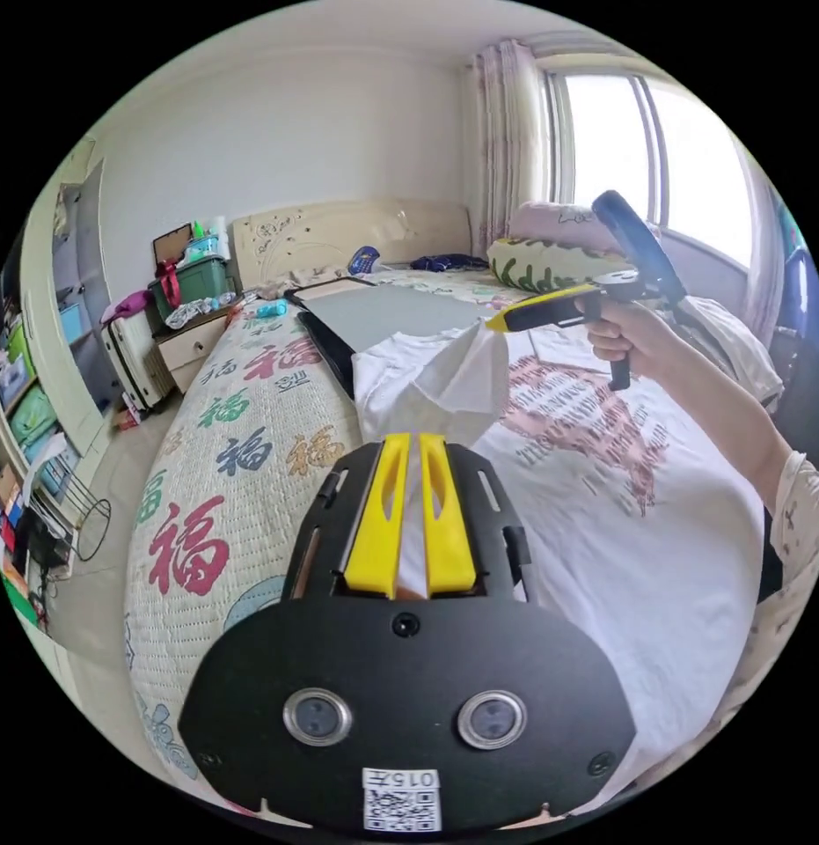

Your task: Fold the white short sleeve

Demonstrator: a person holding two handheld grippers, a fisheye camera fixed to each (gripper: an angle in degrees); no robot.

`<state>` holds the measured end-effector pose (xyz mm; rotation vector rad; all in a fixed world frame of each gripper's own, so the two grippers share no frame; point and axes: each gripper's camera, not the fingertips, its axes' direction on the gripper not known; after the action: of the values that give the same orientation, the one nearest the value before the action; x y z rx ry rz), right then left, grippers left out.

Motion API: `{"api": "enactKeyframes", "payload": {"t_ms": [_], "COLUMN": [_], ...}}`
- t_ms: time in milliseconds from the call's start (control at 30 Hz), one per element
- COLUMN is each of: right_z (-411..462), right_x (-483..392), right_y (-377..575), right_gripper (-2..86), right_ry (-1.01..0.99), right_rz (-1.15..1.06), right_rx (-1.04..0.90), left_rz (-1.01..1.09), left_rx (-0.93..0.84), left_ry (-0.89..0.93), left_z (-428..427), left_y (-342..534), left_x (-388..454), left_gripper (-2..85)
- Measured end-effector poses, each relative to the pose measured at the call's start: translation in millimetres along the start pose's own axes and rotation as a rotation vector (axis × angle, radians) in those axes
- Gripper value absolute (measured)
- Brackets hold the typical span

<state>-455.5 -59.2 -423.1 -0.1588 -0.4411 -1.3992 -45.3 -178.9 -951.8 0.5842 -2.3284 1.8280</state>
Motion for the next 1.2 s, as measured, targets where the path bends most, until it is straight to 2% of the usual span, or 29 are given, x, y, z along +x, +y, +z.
{"api": "enactKeyframes", "payload": {"t_ms": [67, 167, 333, 533, 633, 800, 867, 967, 1067, 1200], "right_z": [10.1, 23.7, 28.1, 30.7, 29.0, 28.0, 32.9, 36.3, 41.5, 53.1], "right_x": [9.4, 13.3, 5.2, -1.9, -1.6, 9.5, 12.7, 14.5, 19.6, 21.4], "right_y": [15.3, 12.7, 14.7, 14.5, 16.5, 19.3, 18.0, 16.4, 14.4, 12.5], "right_gripper": [-0.2, 0.0, 0.0, -0.1, -0.4, -0.5, 0.0, 2.9, 6.5, 5.3], "right_ry": [-0.019, -0.01, 0.02, 0.048, 0.062, 0.02, 0.011, 0.044, -0.004, -0.058], "right_rz": [0.016, 0.024, -0.011, -0.038, -0.049, -0.037, -0.028, -0.011, -0.001, -0.017], "right_rx": [0.023, -0.06, -0.05, -0.051, -0.058, -0.058, -0.069, -0.052, -0.061, -0.108], "left_rz": [0.089, 0.178, 0.167, 0.141, 0.23, 0.062, 0.015, -0.007, 0.033, 0.058], "left_rx": [-0.05, -0.061, -0.086, -0.052, -0.005, 0.065, -0.017, -0.078, -0.121, -0.192], "left_ry": [0.072, 0.055, 0.004, 0.059, 0.168, 0.161, 0.105, 0.121, 0.142, 0.162], "left_z": [7.2, 13.6, 24.7, 17.9, 0.0, -13.7, 5.3, 19.1, 28.6, 43.3], "left_y": [-22.2, -50.6, -86.9, -115.5, -120.8, -136.6, -160.4, -176.3, -188.4, -201.5], "left_x": [8.8, 25.6, 20.2, -10.3, -23.7, -64.4, -80.0, -93.9, -97.5, -104.3], "left_gripper": [11.1, 13.3, 10.4, 2.7, 1.2, 2.6, 5.3, 7.7, 7.6, 3.5]}}
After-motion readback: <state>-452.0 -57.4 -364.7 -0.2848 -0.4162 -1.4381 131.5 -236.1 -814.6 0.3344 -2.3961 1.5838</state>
